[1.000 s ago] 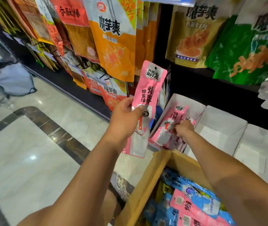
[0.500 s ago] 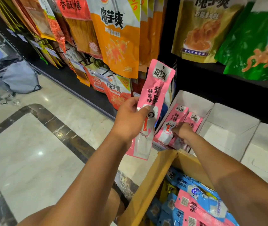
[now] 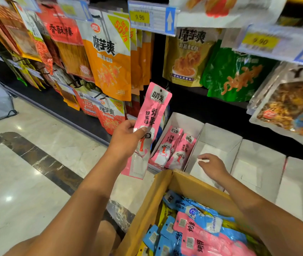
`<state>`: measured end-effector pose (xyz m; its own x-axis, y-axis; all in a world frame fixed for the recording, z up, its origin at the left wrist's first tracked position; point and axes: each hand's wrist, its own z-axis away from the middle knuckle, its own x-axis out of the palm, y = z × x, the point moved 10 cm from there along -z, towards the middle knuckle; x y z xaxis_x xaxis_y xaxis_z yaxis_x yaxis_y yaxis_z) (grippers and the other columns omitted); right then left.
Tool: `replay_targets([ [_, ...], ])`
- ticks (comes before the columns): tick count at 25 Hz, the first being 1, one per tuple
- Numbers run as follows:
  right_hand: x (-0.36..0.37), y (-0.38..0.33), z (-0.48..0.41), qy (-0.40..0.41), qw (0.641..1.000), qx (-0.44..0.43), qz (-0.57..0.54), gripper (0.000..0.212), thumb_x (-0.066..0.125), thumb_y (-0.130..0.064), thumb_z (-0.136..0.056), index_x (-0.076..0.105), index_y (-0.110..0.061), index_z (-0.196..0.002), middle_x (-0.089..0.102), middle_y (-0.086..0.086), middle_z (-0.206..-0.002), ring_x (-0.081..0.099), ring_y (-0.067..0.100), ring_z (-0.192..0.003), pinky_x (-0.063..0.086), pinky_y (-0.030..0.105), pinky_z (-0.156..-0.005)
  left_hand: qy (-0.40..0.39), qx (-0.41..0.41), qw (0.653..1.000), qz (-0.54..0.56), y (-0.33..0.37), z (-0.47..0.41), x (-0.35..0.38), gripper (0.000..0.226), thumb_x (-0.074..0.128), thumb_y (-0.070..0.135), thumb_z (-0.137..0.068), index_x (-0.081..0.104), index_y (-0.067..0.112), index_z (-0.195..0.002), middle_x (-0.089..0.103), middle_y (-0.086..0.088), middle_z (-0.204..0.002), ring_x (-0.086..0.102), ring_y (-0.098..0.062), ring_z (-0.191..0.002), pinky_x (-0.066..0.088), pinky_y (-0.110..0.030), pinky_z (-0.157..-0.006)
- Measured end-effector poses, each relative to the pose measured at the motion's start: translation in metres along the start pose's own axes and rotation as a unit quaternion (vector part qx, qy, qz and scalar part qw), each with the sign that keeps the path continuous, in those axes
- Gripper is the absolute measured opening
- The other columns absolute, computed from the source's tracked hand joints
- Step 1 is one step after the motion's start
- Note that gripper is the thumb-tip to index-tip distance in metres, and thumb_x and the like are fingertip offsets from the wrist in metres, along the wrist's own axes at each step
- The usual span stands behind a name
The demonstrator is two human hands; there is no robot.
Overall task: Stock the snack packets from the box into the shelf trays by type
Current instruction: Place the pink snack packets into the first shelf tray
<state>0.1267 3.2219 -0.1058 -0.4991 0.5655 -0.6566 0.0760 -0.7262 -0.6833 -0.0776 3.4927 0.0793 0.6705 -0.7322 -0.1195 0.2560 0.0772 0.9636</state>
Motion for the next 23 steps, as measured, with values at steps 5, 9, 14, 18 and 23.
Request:
replay_targets([
  [5, -0.042, 0.06, 0.057, 0.023, 0.987, 0.011, 0.16, 0.042, 0.048, -0.047, -0.101, 0.06, -0.023, -0.133, 0.051, 0.002, -0.145, 0.05, 0.023, -0.128, 0.04, 0.033, -0.107, -0.022, 0.019, 1.0, -0.007, 0.001, 0.007, 0.027, 0.01, 0.07, 0.018, -0.097, 0.069, 0.021, -0.106, 0.078, -0.002, -0.102, 0.074, -0.021, -0.098, 0.057, -0.049, -0.095],
  [9, -0.032, 0.09, 0.094, -0.052, 0.964, 0.023, 0.261, 0.073, 0.019, -0.076, -0.092, 0.036, -0.037, -0.151, 0.024, -0.008, -0.163, 0.025, 0.018, -0.148, 0.026, 0.04, -0.12, -0.066, 0.037, 0.997, -0.025, -0.007, 0.009, 0.068, 0.015, 0.066, 0.015, -0.1, 0.07, 0.015, -0.114, 0.076, -0.001, -0.107, 0.072, -0.018, -0.098, 0.056, -0.031, -0.08],
  [14, -0.028, 0.092, 0.094, -0.055, 0.956, 0.009, 0.289, 0.096, -0.005, -0.086, -0.076, 0.029, -0.04, -0.153, 0.02, -0.01, -0.165, 0.025, 0.019, -0.148, 0.03, 0.043, -0.117, -0.115, 0.033, 0.992, -0.042, -0.026, 0.009, 0.109, 0.009, 0.064, 0.009, -0.1, 0.071, 0.01, -0.105, 0.076, -0.001, -0.09, 0.066, -0.017, -0.072, 0.05, -0.023, -0.057],
  [18, -0.026, 0.096, 0.095, -0.056, 0.954, 0.011, 0.295, 0.08, 0.006, -0.081, -0.088, 0.031, -0.04, -0.152, 0.021, -0.006, -0.165, 0.027, 0.02, -0.148, 0.034, 0.043, -0.115, -0.144, 0.027, 0.988, -0.057, -0.033, -0.02, 0.141, 0.013, 0.065, 0.015, -0.1, 0.074, 0.015, -0.109, 0.078, -0.005, -0.101, 0.074, -0.026, -0.098, 0.061, -0.046, -0.085],
  [23, -0.03, 0.091, 0.094, -0.01, 0.942, -0.003, 0.335, 0.075, 0.005, -0.076, -0.093, 0.041, -0.038, -0.147, 0.036, 0.0, -0.158, 0.04, 0.024, -0.139, 0.045, 0.042, -0.103, -0.178, 0.036, 0.979, -0.096, -0.055, -0.078, 0.179, 0.019, 0.06, 0.021, -0.102, 0.067, 0.01, -0.116, 0.072, -0.026, -0.1, 0.07, -0.041, -0.082, 0.056, -0.065, -0.072],
])
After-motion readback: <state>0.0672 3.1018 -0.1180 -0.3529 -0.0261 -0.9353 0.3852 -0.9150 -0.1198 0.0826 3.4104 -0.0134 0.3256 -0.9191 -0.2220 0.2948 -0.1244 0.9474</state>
